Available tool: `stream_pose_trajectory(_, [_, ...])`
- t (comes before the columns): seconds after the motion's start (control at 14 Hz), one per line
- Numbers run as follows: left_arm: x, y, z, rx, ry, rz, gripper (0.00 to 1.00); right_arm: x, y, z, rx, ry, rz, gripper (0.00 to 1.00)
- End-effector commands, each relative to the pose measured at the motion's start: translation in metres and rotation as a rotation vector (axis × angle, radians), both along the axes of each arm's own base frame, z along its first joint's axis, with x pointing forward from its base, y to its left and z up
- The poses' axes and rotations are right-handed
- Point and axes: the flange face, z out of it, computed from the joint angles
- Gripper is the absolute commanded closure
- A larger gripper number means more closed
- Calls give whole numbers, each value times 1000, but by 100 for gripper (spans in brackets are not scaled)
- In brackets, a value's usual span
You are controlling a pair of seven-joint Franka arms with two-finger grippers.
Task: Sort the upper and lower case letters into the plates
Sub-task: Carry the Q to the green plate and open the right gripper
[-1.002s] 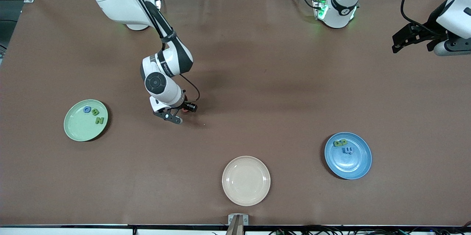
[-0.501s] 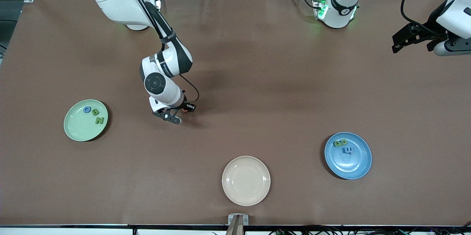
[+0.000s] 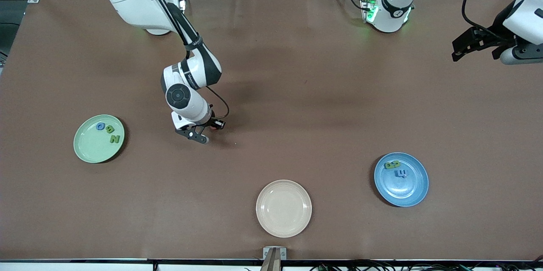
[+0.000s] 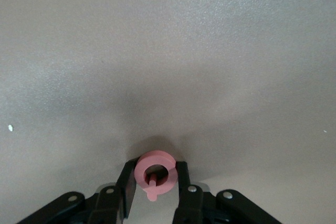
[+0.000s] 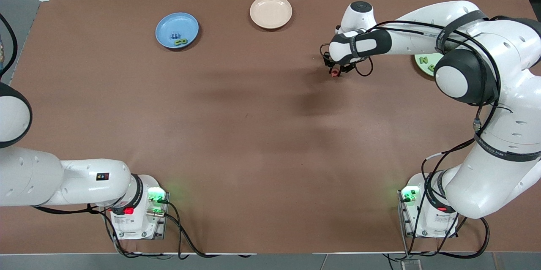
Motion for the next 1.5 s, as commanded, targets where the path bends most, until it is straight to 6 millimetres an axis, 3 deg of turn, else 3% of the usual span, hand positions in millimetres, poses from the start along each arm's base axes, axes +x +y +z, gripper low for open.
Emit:
stream_pose_trajectory(0.0, [-2, -1, 3, -12, -11, -26, 0, 1, -2, 5, 5, -2, -6, 80])
stream_pose_trajectory(0.07, [-2, -1, 3, -12, -11, -26, 0, 2, -3, 21, 5, 12, -3, 80])
stream_pose_trajectory(0.21, [-2, -2, 3, -12, -11, -27, 0, 19, -36, 81, 1, 42, -20, 80])
stream_pose_trajectory(0.36, [-3, -7, 2, -12, -8, -35, 0, 31, -87, 126, 1, 76, 38, 80])
stream_pose_trajectory(0.5, [-4, -7, 3, -12, -9, -35, 0, 40, -144, 144, 17, 89, 111, 80])
stream_pose_trajectory(0.79, [-4, -7, 2, -12, -6, -33, 0, 55, -270, 141, 13, 76, 255, 80])
stream_pose_trajectory(0.93, [-4, -7, 2, -12, -5, -33, 0, 60, -321, 137, 18, 46, 322, 80])
stream_pose_trajectory(1.15, [-4, -7, 5, -12, -11, -21, 0, 60, -374, 120, 11, 27, 372, 80])
stream_pose_trajectory(1.29, [-5, -8, 4, -13, -8, -19, 0, 61, -405, 97, 0, 7, 408, 80])
stream_pose_trajectory(1.43, [-5, -7, 3, -12, -3, -18, 0, 62, -423, 74, -13, -9, 420, 80])
